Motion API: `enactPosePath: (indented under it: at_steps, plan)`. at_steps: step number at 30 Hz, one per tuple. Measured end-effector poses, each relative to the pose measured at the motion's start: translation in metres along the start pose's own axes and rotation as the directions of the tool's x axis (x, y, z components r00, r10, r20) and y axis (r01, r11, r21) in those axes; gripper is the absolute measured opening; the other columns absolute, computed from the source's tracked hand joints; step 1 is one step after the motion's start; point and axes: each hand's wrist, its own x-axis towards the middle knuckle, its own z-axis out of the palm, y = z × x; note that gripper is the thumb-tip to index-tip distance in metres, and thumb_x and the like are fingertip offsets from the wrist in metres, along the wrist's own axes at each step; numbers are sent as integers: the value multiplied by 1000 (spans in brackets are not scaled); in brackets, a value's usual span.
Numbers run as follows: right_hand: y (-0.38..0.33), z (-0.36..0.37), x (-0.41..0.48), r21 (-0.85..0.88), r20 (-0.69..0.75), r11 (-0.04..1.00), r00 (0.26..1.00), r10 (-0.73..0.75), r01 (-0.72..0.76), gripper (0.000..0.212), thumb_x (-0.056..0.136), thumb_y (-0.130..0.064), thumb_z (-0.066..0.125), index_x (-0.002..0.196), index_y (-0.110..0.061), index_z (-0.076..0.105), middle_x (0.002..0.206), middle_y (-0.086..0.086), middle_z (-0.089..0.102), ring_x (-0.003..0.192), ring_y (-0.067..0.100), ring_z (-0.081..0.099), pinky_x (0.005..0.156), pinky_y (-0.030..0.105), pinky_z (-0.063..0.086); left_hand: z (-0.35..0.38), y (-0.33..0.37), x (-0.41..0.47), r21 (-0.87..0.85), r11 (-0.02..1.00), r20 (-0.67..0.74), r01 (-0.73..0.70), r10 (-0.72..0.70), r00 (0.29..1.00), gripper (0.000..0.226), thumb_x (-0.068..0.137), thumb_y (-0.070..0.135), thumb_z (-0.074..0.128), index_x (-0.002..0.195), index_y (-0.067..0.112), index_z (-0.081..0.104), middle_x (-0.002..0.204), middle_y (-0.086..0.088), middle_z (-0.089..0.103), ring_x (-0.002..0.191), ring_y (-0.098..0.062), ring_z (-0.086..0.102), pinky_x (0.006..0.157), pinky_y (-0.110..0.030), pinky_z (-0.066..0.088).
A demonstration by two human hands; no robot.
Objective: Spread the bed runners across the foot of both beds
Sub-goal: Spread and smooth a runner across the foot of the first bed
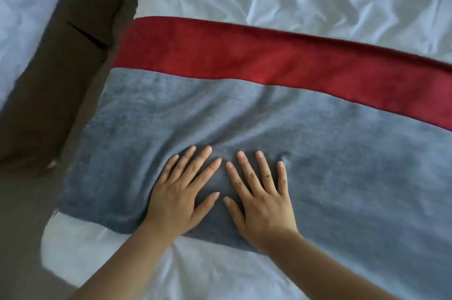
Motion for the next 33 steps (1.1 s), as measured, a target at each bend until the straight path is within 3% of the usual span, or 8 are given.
enactPosePath:
  at_steps: [5,9,13,20,25,27,30,33]
  plan:
    - [-58,8,47,-6,33,996,996,-87,87,67,101,-59,34,161,-32,19,170,-2,12,156,32,5,122,60,9,-7,-78,-16,-21,993,-10,113,-114,993,67,100,59,42,161,35,28,171,2,19,157,-20,20,125,-49,22]
    - [-92,11,78,-14,46,993,992,-114,114,66,102,-58,33,161,-32,19,169,0,15,157,30,6,122,57,11,-12,-122,-14,4,982,2,187,-187,982,67,100,63,36,161,37,25,171,6,16,158,-21,18,122,-62,19]
    - [-113,13,100,-9,48,994,993,-109,109,65,102,-59,30,161,-34,18,170,-1,12,157,27,5,122,58,9,-15,-154,-6,-21,931,23,364,-364,931,72,96,72,30,161,43,18,172,10,9,159,-25,9,118,-72,12]
    - [-116,6,110,18,101,994,989,-111,110,65,100,-59,34,160,-37,19,171,-3,6,157,26,-1,119,65,8,-22,-156,6,-90,883,73,461,-455,887,75,93,72,34,160,40,25,171,6,16,152,-46,21,106,-67,37]
    - [-91,-1,100,50,65,987,985,-159,156,67,100,-61,34,160,-37,18,171,-2,4,157,20,0,122,49,6,-29,-142,6,-74,871,45,486,-484,874,76,92,69,33,159,31,34,169,-4,24,146,-49,31,102,-68,40]
    - [-60,-4,85,56,-13,994,995,-94,95,64,102,-58,35,160,-35,22,170,-1,9,157,19,7,123,46,13,-33,-139,16,-56,898,21,436,-436,900,76,93,71,31,159,34,31,169,-5,24,144,-50,32,105,-70,36]
    - [0,-4,56,9,-119,998,991,65,-65,64,102,-59,34,160,-36,20,170,-3,10,157,20,8,124,52,16,-34,-143,54,-18,935,51,355,-354,934,75,92,76,27,160,48,13,173,5,0,150,-49,21,110,-72,27]
    - [34,-8,45,-20,-161,965,954,254,-260,68,99,-64,31,160,-38,18,170,-5,8,157,24,6,122,62,10,-24,-151,90,-8,858,92,514,-511,855,79,84,92,11,155,59,-2,172,13,-8,155,-46,7,115,-75,19]
